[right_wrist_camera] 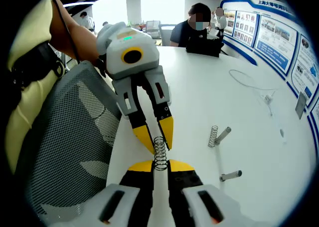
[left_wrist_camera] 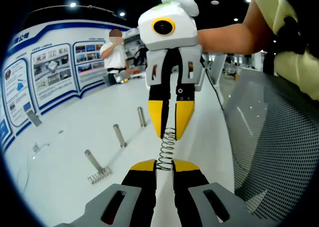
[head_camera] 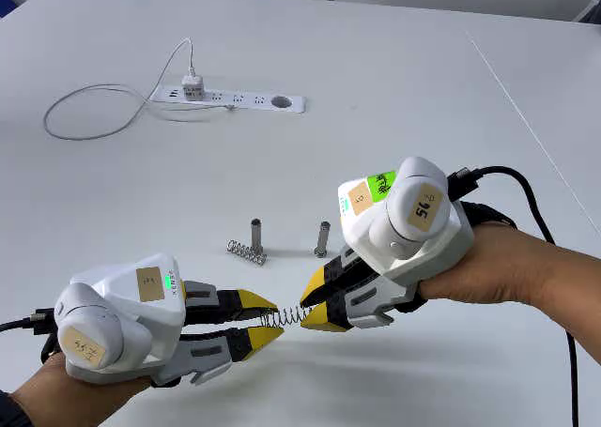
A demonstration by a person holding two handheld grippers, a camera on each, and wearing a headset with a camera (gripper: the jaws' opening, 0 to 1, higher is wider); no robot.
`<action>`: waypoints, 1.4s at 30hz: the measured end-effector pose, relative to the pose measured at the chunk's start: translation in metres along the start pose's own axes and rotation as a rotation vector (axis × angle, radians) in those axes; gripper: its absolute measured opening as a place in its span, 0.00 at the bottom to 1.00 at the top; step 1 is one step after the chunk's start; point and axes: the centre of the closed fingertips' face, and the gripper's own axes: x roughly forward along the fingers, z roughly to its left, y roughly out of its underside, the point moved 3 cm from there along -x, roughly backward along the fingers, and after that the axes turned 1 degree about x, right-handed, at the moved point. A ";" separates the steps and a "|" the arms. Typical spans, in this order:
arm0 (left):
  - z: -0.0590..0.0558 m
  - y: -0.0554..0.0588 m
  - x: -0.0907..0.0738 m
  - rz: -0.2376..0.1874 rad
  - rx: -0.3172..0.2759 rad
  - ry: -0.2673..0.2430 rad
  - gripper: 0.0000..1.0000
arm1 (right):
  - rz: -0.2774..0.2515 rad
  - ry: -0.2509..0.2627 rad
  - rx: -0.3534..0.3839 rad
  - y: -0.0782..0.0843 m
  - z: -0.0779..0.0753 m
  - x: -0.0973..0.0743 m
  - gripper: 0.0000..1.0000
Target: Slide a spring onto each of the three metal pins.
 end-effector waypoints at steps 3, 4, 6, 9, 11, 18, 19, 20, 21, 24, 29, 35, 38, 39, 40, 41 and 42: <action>0.000 0.000 0.001 0.003 0.003 0.000 0.12 | -0.015 0.003 -0.004 -0.006 0.000 -0.002 0.11; 0.000 0.000 0.001 0.003 0.004 0.000 0.12 | -0.018 0.004 -0.006 -0.008 -0.001 -0.002 0.11; 0.000 -0.001 0.001 0.002 0.004 0.000 0.11 | -0.031 0.007 -0.012 -0.013 0.000 -0.003 0.11; 0.000 -0.001 0.001 0.000 0.004 0.002 0.11 | -0.052 0.007 -0.015 -0.020 0.000 -0.004 0.11; 0.000 -0.002 0.001 -0.003 0.004 0.001 0.11 | -0.062 0.008 -0.021 -0.024 0.001 -0.003 0.11; 0.000 -0.004 0.001 -0.014 0.001 -0.004 0.11 | -0.088 0.010 -0.038 -0.036 0.003 -0.001 0.11; 0.000 -0.004 0.001 -0.016 0.000 -0.005 0.11 | -0.090 0.010 -0.037 -0.036 0.003 -0.001 0.11; 0.000 -0.005 0.001 -0.019 -0.002 -0.006 0.11 | -0.094 0.010 -0.038 -0.037 0.003 -0.001 0.11; 0.000 -0.005 0.001 -0.021 -0.002 -0.007 0.11 | -0.096 0.012 -0.039 -0.038 0.002 -0.001 0.11; 0.000 -0.005 0.000 -0.026 -0.013 -0.008 0.10 | -0.096 0.012 -0.033 -0.038 0.002 -0.001 0.12; 0.000 -0.005 0.000 -0.037 -0.022 -0.012 0.10 | -0.101 0.017 -0.009 -0.036 0.001 -0.001 0.14; 0.001 -0.005 0.000 -0.040 -0.025 -0.014 0.10 | -0.098 0.019 0.005 -0.033 0.001 -0.002 0.15; 0.001 -0.005 -0.001 -0.042 -0.030 -0.017 0.10 | -0.106 0.023 0.012 -0.033 0.001 -0.002 0.14; 0.001 -0.005 -0.001 -0.044 -0.032 -0.017 0.10 | -0.107 0.026 0.015 -0.032 0.001 -0.002 0.14; 0.001 -0.006 -0.001 -0.046 -0.035 -0.017 0.10 | -0.109 0.027 0.016 -0.032 0.001 -0.002 0.14; 0.001 -0.006 -0.001 -0.048 -0.038 -0.017 0.10 | -0.108 0.028 0.015 -0.032 0.001 -0.002 0.14; 0.002 -0.006 -0.001 -0.049 -0.040 -0.017 0.10 | -0.111 0.031 0.011 -0.032 0.001 -0.002 0.12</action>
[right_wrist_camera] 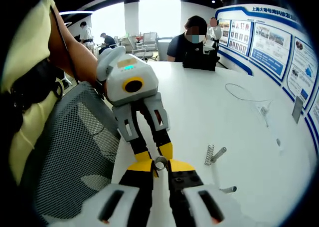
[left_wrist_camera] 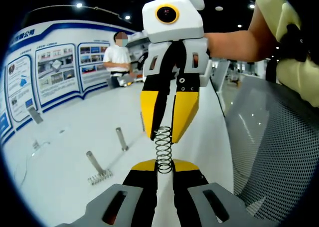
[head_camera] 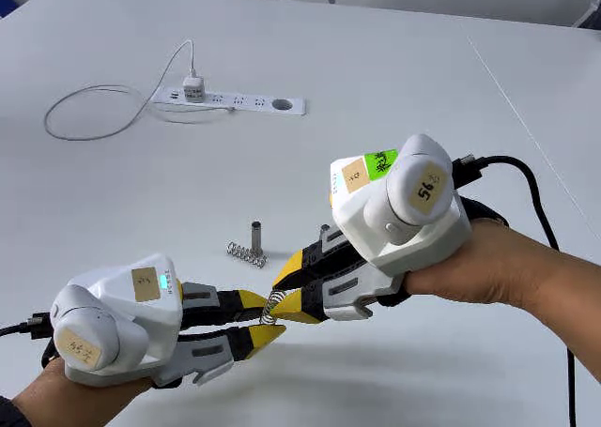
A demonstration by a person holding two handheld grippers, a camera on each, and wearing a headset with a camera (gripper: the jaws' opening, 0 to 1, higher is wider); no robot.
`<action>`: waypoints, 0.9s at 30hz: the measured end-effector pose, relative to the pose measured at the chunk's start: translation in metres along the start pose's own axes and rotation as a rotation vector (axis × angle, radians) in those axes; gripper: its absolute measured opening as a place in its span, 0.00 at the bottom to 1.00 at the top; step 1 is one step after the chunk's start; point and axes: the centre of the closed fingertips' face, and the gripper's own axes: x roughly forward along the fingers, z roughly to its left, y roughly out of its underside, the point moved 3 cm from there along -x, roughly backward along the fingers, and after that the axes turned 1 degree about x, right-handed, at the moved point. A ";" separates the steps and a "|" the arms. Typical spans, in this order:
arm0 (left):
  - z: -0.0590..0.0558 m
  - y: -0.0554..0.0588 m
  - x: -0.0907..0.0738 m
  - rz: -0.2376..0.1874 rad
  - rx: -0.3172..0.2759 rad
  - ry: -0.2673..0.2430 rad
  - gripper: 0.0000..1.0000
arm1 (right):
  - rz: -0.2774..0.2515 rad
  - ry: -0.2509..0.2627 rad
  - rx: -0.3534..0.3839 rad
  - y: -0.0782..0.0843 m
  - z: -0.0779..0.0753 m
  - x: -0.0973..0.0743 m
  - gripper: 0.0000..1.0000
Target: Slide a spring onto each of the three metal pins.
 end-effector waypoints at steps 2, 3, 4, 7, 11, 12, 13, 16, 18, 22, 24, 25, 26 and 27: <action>0.000 0.000 0.000 -0.002 -0.005 -0.002 0.10 | -0.007 0.001 -0.003 -0.001 0.000 0.000 0.12; 0.001 0.000 0.000 -0.003 -0.005 -0.002 0.10 | -0.010 0.001 -0.005 -0.001 0.001 0.000 0.12; 0.000 0.000 0.000 -0.002 -0.006 -0.002 0.10 | -0.010 0.002 -0.006 -0.001 0.001 0.000 0.12; 0.000 -0.001 0.000 -0.001 -0.004 -0.001 0.10 | -0.016 0.001 -0.007 -0.003 0.001 0.001 0.12; 0.000 -0.002 0.000 -0.004 -0.001 -0.002 0.11 | -0.022 0.001 -0.004 -0.004 0.002 0.001 0.12; 0.000 -0.002 0.000 -0.004 -0.001 -0.002 0.11 | -0.021 0.000 -0.004 -0.004 0.002 0.001 0.12; 0.000 -0.002 0.000 -0.003 0.000 -0.005 0.11 | -0.020 0.001 -0.005 -0.004 0.002 0.000 0.12; 0.000 -0.002 0.000 -0.003 -0.006 -0.005 0.11 | -0.021 0.002 -0.001 -0.004 0.002 0.000 0.12; 0.000 -0.002 0.000 -0.003 -0.005 -0.009 0.13 | -0.020 0.004 0.002 -0.004 0.001 -0.001 0.12; 0.002 -0.002 -0.001 -0.004 -0.011 -0.017 0.17 | -0.017 0.011 0.010 -0.002 -0.001 -0.003 0.12; 0.004 -0.001 -0.003 -0.006 -0.018 -0.025 0.20 | -0.017 0.019 0.014 -0.001 -0.004 -0.005 0.12; 0.005 -0.001 -0.004 -0.006 -0.020 -0.030 0.20 | -0.019 0.025 0.017 -0.001 -0.006 -0.007 0.12; 0.006 -0.001 -0.005 -0.008 -0.025 -0.034 0.21 | -0.020 0.029 0.019 0.000 -0.008 -0.008 0.12; 0.007 0.000 -0.005 -0.009 -0.028 -0.038 0.21 | -0.020 0.034 0.022 0.000 -0.009 -0.009 0.12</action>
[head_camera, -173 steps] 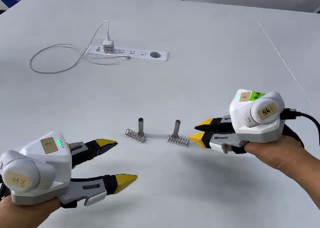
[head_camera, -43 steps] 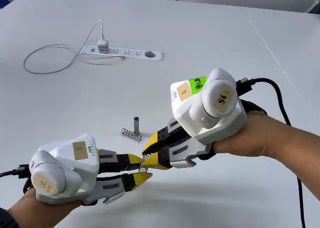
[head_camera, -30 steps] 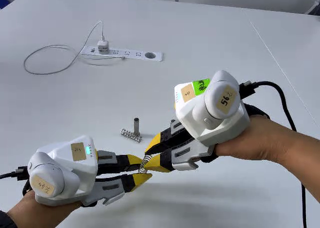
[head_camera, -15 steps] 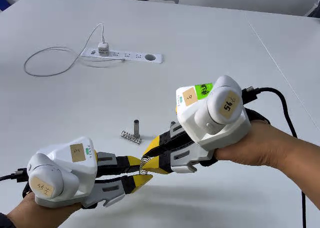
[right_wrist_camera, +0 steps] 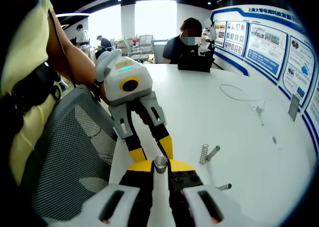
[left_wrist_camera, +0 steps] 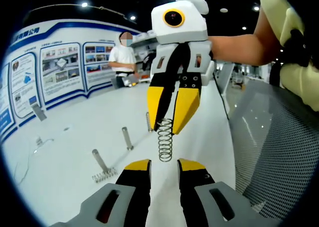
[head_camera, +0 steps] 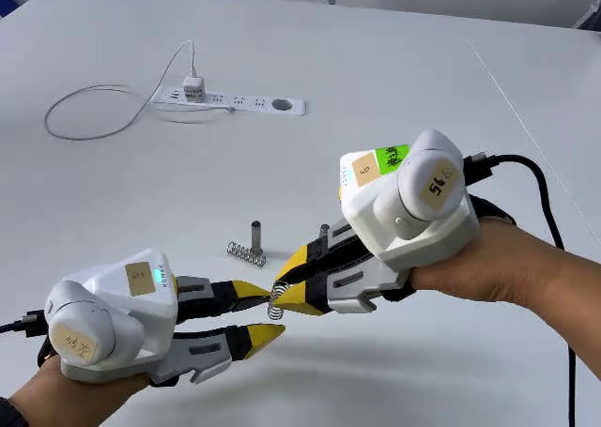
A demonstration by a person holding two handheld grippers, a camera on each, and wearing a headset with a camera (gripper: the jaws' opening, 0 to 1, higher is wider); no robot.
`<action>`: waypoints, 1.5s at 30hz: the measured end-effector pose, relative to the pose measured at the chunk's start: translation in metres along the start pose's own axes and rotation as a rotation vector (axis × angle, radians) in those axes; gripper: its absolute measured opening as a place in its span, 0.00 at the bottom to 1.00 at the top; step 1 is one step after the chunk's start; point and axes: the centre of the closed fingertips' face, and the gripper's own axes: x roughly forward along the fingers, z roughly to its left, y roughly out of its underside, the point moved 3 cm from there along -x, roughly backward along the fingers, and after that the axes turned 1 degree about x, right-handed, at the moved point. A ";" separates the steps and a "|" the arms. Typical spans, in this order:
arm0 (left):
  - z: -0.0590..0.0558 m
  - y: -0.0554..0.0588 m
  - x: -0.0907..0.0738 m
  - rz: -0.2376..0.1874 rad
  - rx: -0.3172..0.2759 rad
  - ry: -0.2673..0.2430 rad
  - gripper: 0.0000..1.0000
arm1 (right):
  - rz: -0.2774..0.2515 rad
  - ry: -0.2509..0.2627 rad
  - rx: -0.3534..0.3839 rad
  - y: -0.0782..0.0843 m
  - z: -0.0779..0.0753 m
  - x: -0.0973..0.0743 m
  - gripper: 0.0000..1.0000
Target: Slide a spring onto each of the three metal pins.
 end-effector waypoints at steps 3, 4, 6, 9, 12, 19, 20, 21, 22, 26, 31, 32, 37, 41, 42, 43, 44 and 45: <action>0.003 0.002 -0.003 0.000 -0.007 -0.015 0.23 | -0.002 0.017 0.007 0.001 -0.005 -0.005 0.12; 0.004 0.002 -0.003 0.000 -0.009 -0.020 0.24 | -0.003 0.021 0.010 0.001 -0.007 -0.006 0.12; 0.006 0.004 -0.005 0.000 -0.015 -0.029 0.26 | -0.003 0.032 0.014 0.002 -0.010 -0.008 0.12; 0.008 0.004 -0.007 -0.004 -0.024 -0.039 0.28 | -0.004 0.047 0.020 0.003 -0.015 -0.012 0.12; 0.010 0.005 -0.009 -0.004 -0.033 -0.049 0.31 | -0.003 0.062 0.025 0.005 -0.020 -0.016 0.12; 0.016 0.009 -0.015 -0.003 -0.058 -0.078 0.36 | -0.010 0.116 0.052 0.009 -0.038 -0.027 0.12; 0.016 0.009 -0.016 -0.003 -0.061 -0.082 0.37 | -0.011 0.125 0.057 0.010 -0.040 -0.029 0.12; 0.018 0.010 -0.017 -0.003 -0.064 -0.090 0.38 | -0.012 0.134 0.063 0.010 -0.044 -0.031 0.12; 0.018 0.010 -0.018 -0.004 -0.067 -0.092 0.38 | -0.012 0.142 0.066 0.011 -0.046 -0.032 0.12; 0.020 0.011 -0.021 -0.005 -0.076 -0.107 0.40 | -0.011 0.179 0.086 0.015 -0.059 -0.037 0.12; 0.023 0.013 -0.024 -0.004 -0.085 -0.119 0.41 | -0.006 0.237 0.120 0.021 -0.075 -0.042 0.12; 0.023 0.013 -0.024 -0.003 -0.086 -0.120 0.41 | -0.007 0.249 0.128 0.022 -0.078 -0.043 0.12; 0.023 0.014 -0.025 -0.001 -0.092 -0.122 0.42 | -0.002 0.294 0.155 0.027 -0.092 -0.043 0.12; 0.023 0.014 -0.025 0.000 -0.095 -0.124 0.43 | -0.004 0.329 0.168 0.029 -0.101 -0.041 0.12; 0.022 0.014 -0.025 0.000 -0.096 -0.124 0.43 | -0.008 0.330 0.175 0.029 -0.102 -0.041 0.12; 0.022 0.015 -0.025 0.001 -0.096 -0.124 0.43 | -0.010 0.333 0.180 0.030 -0.104 -0.040 0.12; 0.022 0.015 -0.025 0.001 -0.096 -0.124 0.43 | -0.007 0.334 0.183 0.031 -0.105 -0.039 0.12; 0.022 0.015 -0.025 0.002 -0.096 -0.124 0.43 | -0.005 0.336 0.184 0.032 -0.106 -0.038 0.12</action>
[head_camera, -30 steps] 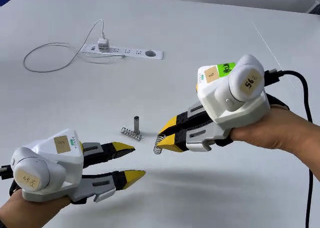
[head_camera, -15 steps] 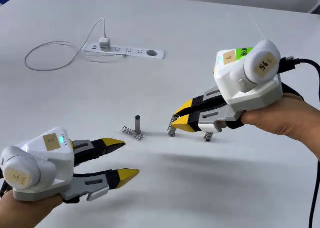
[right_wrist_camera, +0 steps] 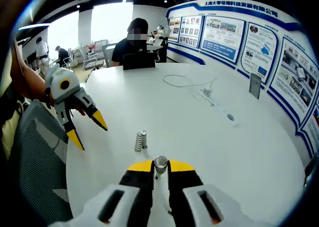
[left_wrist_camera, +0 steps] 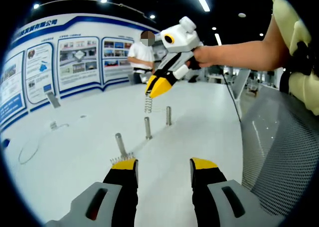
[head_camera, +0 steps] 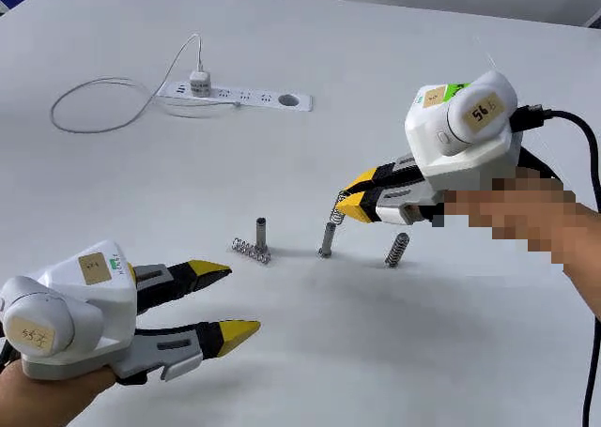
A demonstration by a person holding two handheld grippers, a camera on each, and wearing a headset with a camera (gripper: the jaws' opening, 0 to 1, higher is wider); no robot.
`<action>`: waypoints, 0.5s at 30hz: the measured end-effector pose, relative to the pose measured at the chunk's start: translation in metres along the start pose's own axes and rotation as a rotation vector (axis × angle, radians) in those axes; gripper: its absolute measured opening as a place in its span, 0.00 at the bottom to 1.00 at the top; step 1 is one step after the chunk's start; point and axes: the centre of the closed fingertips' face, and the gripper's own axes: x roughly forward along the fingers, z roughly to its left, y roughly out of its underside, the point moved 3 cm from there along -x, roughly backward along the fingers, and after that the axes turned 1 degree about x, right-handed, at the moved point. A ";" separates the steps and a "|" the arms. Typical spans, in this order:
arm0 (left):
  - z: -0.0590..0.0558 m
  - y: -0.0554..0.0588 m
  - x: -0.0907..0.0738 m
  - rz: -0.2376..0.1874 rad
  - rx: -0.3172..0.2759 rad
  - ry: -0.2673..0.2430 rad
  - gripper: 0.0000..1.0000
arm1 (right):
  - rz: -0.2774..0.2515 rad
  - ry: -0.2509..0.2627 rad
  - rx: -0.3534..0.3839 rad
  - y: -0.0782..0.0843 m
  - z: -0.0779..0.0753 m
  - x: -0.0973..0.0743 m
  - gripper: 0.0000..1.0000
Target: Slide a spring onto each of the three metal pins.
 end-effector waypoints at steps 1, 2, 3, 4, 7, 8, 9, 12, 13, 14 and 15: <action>0.000 0.000 0.000 0.001 0.000 0.000 0.43 | 0.003 -0.002 0.004 0.001 0.000 0.002 0.12; 0.000 0.001 0.000 0.001 -0.001 -0.001 0.43 | 0.005 -0.003 0.006 0.002 -0.001 0.003 0.12; 0.000 0.001 -0.001 0.002 -0.001 -0.001 0.42 | 0.006 -0.006 0.009 0.002 -0.001 0.004 0.12; 0.001 0.001 -0.001 0.002 -0.002 -0.002 0.42 | 0.008 -0.008 0.011 0.003 -0.001 0.005 0.12; 0.001 0.001 -0.002 0.003 -0.003 -0.004 0.42 | 0.010 -0.013 0.018 0.004 -0.001 0.007 0.12; 0.001 0.002 -0.002 0.004 -0.003 -0.005 0.42 | 0.013 -0.013 0.020 0.005 -0.001 0.008 0.12; 0.002 0.002 -0.002 0.006 -0.003 -0.005 0.42 | 0.015 -0.013 0.020 0.005 -0.002 0.009 0.12; 0.002 0.003 -0.002 0.007 -0.005 -0.005 0.42 | 0.022 -0.020 0.022 0.007 -0.001 0.012 0.12; 0.002 0.003 -0.002 0.007 -0.005 -0.005 0.42 | 0.024 -0.021 0.022 0.007 -0.001 0.012 0.12; 0.002 0.003 -0.002 0.008 -0.005 -0.005 0.41 | 0.028 -0.024 0.023 0.008 -0.001 0.014 0.12; 0.002 0.003 -0.002 0.008 -0.005 -0.006 0.41 | 0.028 -0.026 0.023 0.008 -0.001 0.014 0.12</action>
